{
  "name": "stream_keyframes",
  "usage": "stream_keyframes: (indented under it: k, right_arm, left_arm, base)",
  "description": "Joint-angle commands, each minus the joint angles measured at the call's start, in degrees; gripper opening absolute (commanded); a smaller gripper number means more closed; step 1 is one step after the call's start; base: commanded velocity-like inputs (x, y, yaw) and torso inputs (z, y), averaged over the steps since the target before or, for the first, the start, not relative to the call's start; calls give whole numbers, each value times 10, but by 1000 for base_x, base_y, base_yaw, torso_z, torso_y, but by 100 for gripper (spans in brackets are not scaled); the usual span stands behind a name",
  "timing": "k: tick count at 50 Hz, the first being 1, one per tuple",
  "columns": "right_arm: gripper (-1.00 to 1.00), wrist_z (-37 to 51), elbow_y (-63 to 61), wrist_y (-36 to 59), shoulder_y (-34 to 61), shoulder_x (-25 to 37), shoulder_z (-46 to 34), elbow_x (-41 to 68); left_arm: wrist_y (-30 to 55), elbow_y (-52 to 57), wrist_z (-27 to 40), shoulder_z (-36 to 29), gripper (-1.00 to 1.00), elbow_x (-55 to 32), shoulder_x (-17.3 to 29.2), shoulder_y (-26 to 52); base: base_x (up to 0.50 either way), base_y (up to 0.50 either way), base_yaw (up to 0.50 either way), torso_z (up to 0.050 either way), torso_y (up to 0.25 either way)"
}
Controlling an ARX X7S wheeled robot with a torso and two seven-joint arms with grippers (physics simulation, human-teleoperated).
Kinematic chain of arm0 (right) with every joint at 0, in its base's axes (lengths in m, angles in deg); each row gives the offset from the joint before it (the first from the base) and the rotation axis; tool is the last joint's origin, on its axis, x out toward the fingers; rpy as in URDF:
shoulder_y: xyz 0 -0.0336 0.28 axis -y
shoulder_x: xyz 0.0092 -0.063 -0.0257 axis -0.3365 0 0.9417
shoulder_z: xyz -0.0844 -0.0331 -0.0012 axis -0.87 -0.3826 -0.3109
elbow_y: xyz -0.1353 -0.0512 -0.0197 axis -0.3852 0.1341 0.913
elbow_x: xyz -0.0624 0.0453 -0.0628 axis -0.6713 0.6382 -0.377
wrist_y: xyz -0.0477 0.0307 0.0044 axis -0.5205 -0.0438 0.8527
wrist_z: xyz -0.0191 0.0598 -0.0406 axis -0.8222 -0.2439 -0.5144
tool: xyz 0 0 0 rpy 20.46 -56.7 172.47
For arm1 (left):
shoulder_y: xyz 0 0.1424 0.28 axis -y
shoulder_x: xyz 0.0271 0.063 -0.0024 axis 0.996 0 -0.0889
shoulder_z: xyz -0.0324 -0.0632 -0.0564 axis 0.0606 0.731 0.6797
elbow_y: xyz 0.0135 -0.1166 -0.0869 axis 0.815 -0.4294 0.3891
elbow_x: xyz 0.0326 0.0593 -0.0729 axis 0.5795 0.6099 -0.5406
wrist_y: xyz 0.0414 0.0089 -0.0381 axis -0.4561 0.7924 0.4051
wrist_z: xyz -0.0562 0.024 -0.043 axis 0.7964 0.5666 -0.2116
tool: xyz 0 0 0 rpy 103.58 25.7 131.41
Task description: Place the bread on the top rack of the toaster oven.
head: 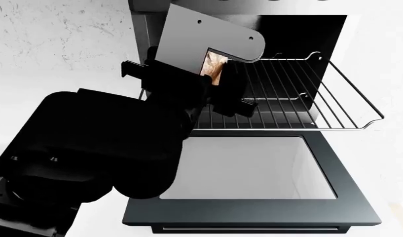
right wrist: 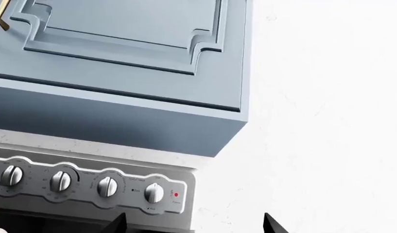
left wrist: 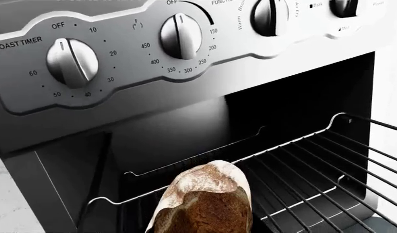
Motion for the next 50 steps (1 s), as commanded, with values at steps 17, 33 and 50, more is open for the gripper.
stream_keyframes:
  k: [17,33,50]
  right_arm:
    - [100,-5,0,0,0,-4,4,3]
    - [100,-14,0,1,0,-14,10,6]
    - [100,-17,0,0,0,-17,10,5]
  left_arm:
    - [-12,-1,-37,-17,-100,9,7,-6]
    - [-15,0,-25,-24,-100,-2,7,-6]
    - [-15,4,-20,-32,-100,-7,11,-1]
  base:
    - [0,0,0,0,1]
    - [0,0,0,0,0]
    - [0,0,0,0,0]
